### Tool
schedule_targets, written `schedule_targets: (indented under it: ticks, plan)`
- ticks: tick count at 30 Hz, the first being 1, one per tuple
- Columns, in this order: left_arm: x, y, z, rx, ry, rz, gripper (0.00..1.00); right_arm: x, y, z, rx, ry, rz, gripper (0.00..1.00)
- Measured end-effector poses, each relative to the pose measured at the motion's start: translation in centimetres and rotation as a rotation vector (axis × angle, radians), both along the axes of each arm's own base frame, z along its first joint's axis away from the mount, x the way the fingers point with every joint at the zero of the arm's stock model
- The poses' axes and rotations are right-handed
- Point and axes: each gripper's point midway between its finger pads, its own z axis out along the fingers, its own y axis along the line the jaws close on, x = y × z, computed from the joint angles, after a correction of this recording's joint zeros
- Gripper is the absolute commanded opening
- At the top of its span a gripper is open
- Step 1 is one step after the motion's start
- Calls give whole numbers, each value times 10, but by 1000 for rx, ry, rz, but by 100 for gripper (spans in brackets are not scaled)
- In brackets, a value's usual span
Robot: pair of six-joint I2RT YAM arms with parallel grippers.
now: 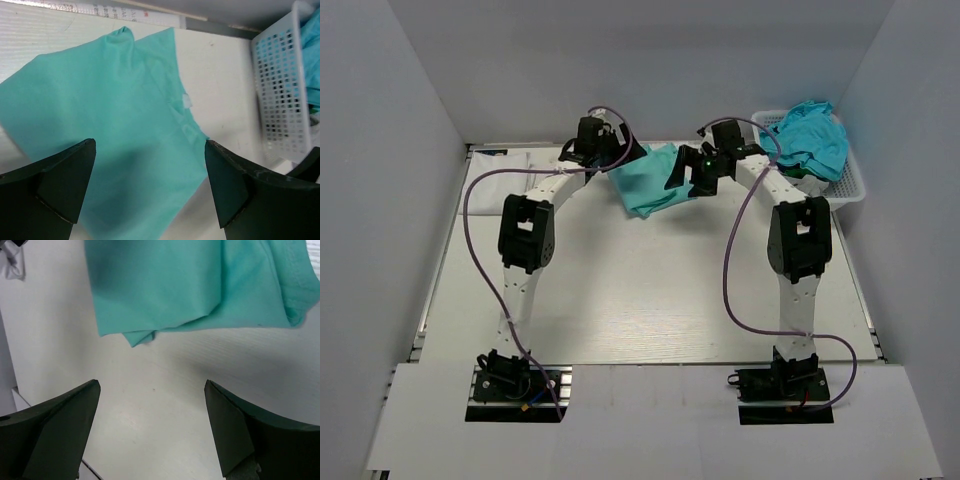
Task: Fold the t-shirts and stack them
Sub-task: Smooth out wrinkles on the folded tshirt
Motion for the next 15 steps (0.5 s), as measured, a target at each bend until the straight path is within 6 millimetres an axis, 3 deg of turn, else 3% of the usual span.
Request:
schedule_targets:
  ticks: [2, 6, 8, 11, 15]
  plan:
    - [6, -2, -17, 13, 7, -7, 100, -4, -5, -11, -15, 21, -8, 91]
    - [1, -6, -74, 31, 80, -33, 100, -24, -16, -31, -47, 65, -21, 91]
    - [-4, -6, -70, 23, 62, -44, 100, -38, -21, -33, -60, 81, -25, 91]
    - [-27, -2, -72, 37, 76, -49, 100, -52, -27, -24, -65, 67, -30, 91]
    - [-77, 5, -74, 73, 141, -57, 100, -73, -31, -8, -70, 18, -25, 91]
